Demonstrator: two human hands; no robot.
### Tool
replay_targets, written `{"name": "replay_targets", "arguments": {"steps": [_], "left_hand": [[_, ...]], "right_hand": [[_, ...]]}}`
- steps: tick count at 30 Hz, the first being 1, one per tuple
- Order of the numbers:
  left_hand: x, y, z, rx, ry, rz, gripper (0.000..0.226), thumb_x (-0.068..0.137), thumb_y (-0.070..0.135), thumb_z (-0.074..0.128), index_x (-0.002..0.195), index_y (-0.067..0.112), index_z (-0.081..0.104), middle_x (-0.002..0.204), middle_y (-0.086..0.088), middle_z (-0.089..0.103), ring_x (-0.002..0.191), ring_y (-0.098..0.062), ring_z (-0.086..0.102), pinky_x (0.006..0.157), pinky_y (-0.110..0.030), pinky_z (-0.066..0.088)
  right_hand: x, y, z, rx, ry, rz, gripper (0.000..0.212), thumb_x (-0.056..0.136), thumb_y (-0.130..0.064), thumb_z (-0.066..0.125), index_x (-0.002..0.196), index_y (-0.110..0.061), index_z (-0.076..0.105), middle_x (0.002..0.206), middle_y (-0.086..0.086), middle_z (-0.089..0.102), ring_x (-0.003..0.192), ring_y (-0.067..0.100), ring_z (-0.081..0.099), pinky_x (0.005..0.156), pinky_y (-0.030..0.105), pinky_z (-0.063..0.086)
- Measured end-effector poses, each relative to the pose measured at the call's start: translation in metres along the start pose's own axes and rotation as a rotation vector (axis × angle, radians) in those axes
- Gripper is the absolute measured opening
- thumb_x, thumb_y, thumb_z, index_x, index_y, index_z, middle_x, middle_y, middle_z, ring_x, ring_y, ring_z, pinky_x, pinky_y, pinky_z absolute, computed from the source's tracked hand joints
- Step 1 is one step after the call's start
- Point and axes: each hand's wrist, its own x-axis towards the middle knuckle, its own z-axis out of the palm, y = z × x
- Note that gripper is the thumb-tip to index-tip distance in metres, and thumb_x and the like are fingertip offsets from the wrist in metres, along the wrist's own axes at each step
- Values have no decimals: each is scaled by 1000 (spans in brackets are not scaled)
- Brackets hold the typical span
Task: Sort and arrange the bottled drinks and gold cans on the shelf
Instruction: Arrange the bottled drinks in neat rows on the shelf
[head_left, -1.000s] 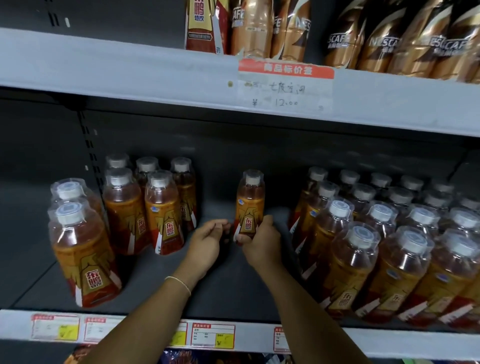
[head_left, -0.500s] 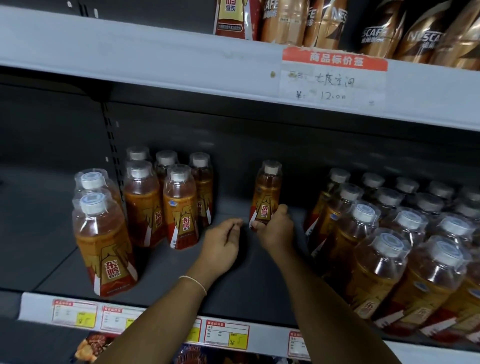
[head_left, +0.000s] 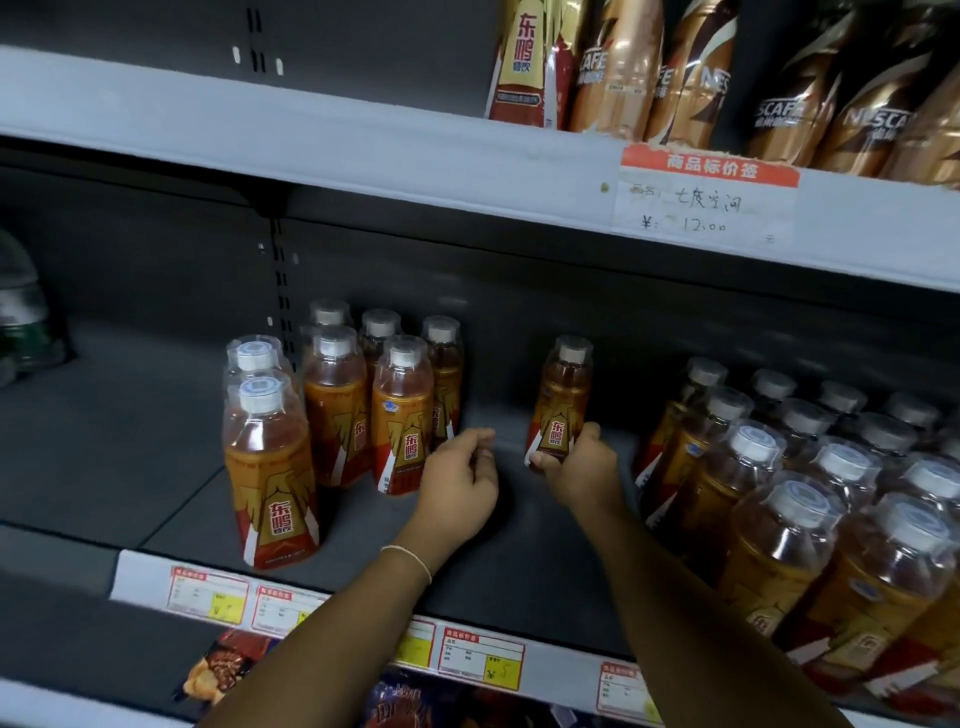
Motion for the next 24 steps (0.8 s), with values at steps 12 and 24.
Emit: {"name": "replay_targets", "arguments": {"steps": [12,24], "left_hand": [[-30,2,-62,-12,203,-182,47,80,-6,55,125,3,44,118,-7,45,116,-26,48,105,-43,40],[-36,-26,-79,-232,32,-381,63,83,-4,46,142,19,44,136,6,48,131,-14,40,113,-31,28]], "right_hand": [[-42,-85,20,268,-256,-443,29,90,-18,67,119,-10,65,105,4,68,97,20,66,93,33,52],[-64,-94,62,537,-402,-310,47,74,-24,85,112,-20,57,109,-1,71,99,14,69,91,42,57]]}}
